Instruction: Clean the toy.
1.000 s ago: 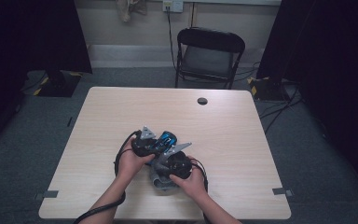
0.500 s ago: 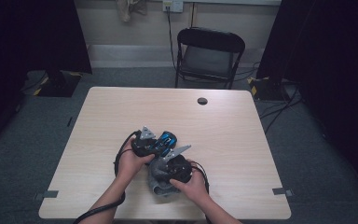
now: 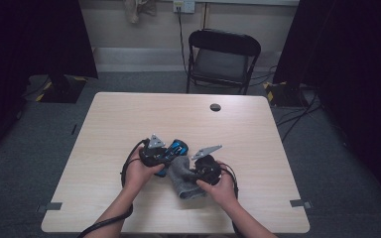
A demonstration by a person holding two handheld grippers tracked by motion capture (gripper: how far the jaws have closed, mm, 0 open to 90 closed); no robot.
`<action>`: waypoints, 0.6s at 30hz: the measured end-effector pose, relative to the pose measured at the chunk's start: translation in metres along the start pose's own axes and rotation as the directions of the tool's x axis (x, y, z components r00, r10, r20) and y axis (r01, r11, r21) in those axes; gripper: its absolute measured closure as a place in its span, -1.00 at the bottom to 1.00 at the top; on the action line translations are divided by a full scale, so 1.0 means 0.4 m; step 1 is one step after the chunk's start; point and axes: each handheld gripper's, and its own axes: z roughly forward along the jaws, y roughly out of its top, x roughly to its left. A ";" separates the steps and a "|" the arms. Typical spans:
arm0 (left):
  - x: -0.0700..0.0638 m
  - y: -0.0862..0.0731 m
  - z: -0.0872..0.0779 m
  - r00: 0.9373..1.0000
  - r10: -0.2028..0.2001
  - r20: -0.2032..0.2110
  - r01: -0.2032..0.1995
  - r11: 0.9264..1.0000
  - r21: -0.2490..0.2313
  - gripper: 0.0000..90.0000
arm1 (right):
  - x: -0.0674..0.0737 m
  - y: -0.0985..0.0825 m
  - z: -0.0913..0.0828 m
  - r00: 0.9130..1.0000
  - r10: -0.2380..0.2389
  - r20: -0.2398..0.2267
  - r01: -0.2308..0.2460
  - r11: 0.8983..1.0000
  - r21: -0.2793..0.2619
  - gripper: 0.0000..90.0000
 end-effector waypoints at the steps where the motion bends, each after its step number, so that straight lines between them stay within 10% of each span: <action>1: 0.000 0.000 0.000 1.000 -0.001 0.002 0.001 1.000 -0.001 0.05 | -0.010 0.001 -0.008 1.000 0.003 0.021 -0.003 1.000 -0.002 0.62; 18: 0.000 -0.001 -0.001 1.000 0.004 -0.001 -0.004 1.000 0.001 0.05 | -0.144 -0.009 -0.019 0.962 0.151 0.229 -0.143 0.988 -0.054 0.61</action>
